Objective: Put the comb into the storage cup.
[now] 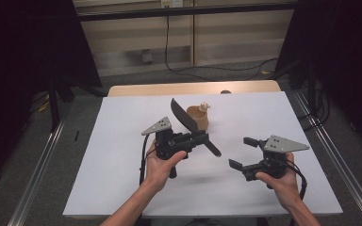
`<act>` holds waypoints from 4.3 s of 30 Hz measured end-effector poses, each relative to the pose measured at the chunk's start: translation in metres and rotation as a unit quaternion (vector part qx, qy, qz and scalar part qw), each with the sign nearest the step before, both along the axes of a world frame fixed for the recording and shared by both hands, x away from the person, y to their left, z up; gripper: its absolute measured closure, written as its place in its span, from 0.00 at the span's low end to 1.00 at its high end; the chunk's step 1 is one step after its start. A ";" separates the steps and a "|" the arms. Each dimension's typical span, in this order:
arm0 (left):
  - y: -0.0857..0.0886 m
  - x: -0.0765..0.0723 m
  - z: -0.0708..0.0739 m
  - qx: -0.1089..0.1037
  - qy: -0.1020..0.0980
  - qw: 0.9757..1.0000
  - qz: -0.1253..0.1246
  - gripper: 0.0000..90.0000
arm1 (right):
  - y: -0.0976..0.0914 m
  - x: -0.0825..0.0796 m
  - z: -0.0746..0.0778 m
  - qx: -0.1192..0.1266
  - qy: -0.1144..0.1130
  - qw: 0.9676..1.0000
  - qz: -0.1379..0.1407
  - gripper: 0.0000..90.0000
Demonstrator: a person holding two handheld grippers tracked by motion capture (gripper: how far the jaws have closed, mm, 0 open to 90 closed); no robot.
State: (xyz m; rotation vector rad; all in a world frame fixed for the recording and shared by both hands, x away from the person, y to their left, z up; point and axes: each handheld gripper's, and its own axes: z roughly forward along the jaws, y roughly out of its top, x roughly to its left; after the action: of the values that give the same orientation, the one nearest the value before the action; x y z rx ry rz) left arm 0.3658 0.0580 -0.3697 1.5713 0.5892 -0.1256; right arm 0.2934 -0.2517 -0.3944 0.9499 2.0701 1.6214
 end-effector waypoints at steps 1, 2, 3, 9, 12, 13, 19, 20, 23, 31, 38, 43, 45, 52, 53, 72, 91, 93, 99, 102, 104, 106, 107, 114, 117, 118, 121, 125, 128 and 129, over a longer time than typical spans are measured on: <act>0.001 0.000 0.001 0.003 -0.001 1.000 0.001 0.81 | 0.000 0.000 0.000 0.004 0.000 1.000 -0.003 0.01; 0.002 0.001 0.001 0.004 -0.002 1.000 0.003 0.81 | 0.000 -0.001 0.000 0.006 -0.002 1.000 -0.004 0.01; 0.004 0.001 0.002 0.006 -0.004 1.000 0.007 0.81 | 0.000 -0.001 0.000 0.007 -0.004 1.000 -0.004 0.01; 0.008 0.003 0.002 0.034 -0.019 0.999 0.023 0.81 | 0.006 -0.008 -0.003 -0.003 -0.020 0.999 -0.036 0.01; 0.010 0.008 0.003 0.042 -0.020 0.998 0.035 0.81 | 0.009 -0.014 -0.006 -0.007 -0.039 0.997 -0.062 0.02; 0.011 0.009 0.004 0.046 -0.024 0.998 0.038 0.81 | 0.008 -0.016 -0.006 -0.005 -0.047 0.996 -0.070 0.02; 0.018 0.012 0.007 0.050 -0.030 0.997 0.057 0.81 | 0.000 -0.022 -0.008 0.001 -0.075 0.992 -0.101 0.02; 0.019 0.012 0.008 0.053 -0.033 0.996 0.060 0.81 | -0.002 -0.023 -0.008 0.000 -0.076 0.991 -0.110 0.02; 0.023 0.014 0.010 0.056 -0.037 0.995 0.068 0.81 | -0.008 -0.026 -0.009 0.002 -0.077 0.989 -0.129 0.00; 0.031 0.019 0.016 0.073 -0.049 0.993 0.083 0.81 | -0.024 -0.035 -0.012 -0.002 -0.079 0.984 -0.158 0.00; 0.031 0.023 0.016 0.086 -0.056 0.990 0.097 0.81 | -0.033 -0.043 -0.013 0.004 -0.075 0.982 -0.176 0.00; 0.031 0.028 0.016 0.089 -0.060 0.988 0.107 0.81 | -0.037 -0.044 -0.017 0.002 -0.076 0.982 -0.176 0.01; 0.031 0.030 0.014 0.090 -0.059 0.988 0.110 0.81 | -0.039 -0.044 -0.020 -0.005 -0.081 0.980 -0.184 0.01; 0.030 0.039 0.014 0.095 -0.057 0.986 0.123 0.81 | -0.050 -0.045 -0.027 0.003 -0.068 0.973 -0.222 0.01; 0.031 0.040 0.015 0.096 -0.058 0.986 0.125 0.81 | -0.052 -0.045 -0.027 0.004 -0.069 0.971 -0.227 0.01; 0.029 0.060 0.026 0.097 -0.070 0.980 0.157 0.81 | -0.056 -0.049 -0.032 0.003 -0.075 0.967 -0.242 0.01; 0.024 0.085 0.039 0.104 -0.082 0.976 0.172 0.81 | -0.054 -0.049 -0.034 0.002 -0.080 0.969 -0.233 0.01; 0.022 0.085 0.041 0.104 -0.085 0.975 0.175 0.81 | -0.054 -0.049 -0.034 0.004 -0.080 0.969 -0.234 0.01; 0.017 0.090 0.044 0.104 -0.093 0.974 0.176 0.81 | -0.054 -0.049 -0.034 0.000 -0.082 0.969 -0.234 0.01; 0.017 0.096 0.039 0.108 -0.090 0.974 0.177 0.81 | -0.054 -0.049 -0.034 0.000 -0.082 0.969 -0.232 0.01; 0.017 0.100 0.035 0.113 -0.088 0.973 0.182 0.81 | -0.054 -0.049 -0.034 -0.002 -0.083 0.969 -0.231 0.01; 0.016 0.102 0.033 0.109 -0.082 0.974 0.183 0.81 | -0.054 -0.050 -0.035 -0.002 -0.083 0.969 -0.231 0.01; 0.016 0.102 0.032 0.111 -0.081 0.973 0.185 0.81 | -0.054 -0.049 -0.035 -0.002 -0.083 0.969 -0.231 0.01; 0.007 0.105 0.024 0.118 -0.084 0.972 0.182 0.81 | -0.053 -0.048 -0.036 -0.003 -0.082 0.970 -0.229 0.01; 0.006 0.108 0.018 0.130 -0.084 0.971 0.184 0.81 | -0.053 -0.049 -0.036 -0.003 -0.081 0.970 -0.228 0.01; 0.005 0.108 0.017 0.128 -0.083 0.971 0.186 0.81 | -0.053 -0.049 -0.036 -0.001 -0.079 0.971 -0.227 0.01; 0.005 0.108 0.015 0.129 -0.084 0.970 0.186 0.81 | -0.054 -0.048 -0.037 -0.001 -0.075 0.971 -0.226 0.00; 0.006 0.109 0.011 0.135 -0.086 0.969 0.187 0.81 | -0.054 -0.048 -0.037 -0.001 -0.076 0.971 -0.225 0.00; 0.006 0.109 0.006 0.139 -0.081 0.969 0.189 0.81 | -0.053 -0.048 -0.037 -0.001 -0.074 0.972 -0.224 0.00; 0.006 0.109 0.005 0.141 -0.079 0.968 0.189 0.81 | -0.053 -0.048 -0.038 -0.001 -0.074 0.972 -0.223 0.00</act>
State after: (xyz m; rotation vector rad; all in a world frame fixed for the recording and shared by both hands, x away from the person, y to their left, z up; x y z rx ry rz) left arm 0.4749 0.0642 -0.3650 1.6914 0.7940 0.3844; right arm 0.2452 -0.3049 -0.4320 1.1541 1.6125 1.4029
